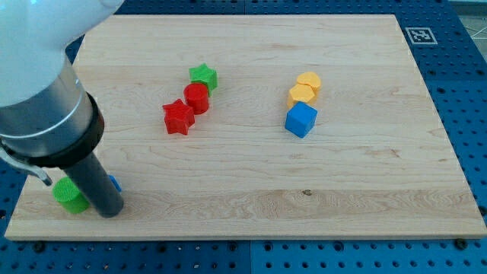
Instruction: Push your arm closer to the blue cube
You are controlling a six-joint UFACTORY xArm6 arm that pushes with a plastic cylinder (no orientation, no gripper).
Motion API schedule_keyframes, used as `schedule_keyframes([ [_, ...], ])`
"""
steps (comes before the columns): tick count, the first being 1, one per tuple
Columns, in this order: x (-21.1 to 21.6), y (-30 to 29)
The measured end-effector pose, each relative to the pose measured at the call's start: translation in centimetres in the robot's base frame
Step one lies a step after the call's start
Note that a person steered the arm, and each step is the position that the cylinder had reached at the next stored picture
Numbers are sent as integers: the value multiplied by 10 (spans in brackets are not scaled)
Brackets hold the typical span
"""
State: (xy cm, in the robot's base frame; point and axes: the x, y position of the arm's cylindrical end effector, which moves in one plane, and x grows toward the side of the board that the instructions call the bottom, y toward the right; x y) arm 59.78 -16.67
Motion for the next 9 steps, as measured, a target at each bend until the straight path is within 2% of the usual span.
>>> schedule_keyframes([
  [2, 15, 96],
  [3, -5, 163],
  [4, -35, 195],
  [6, -41, 276],
  [8, -86, 318],
  [9, -102, 309],
])
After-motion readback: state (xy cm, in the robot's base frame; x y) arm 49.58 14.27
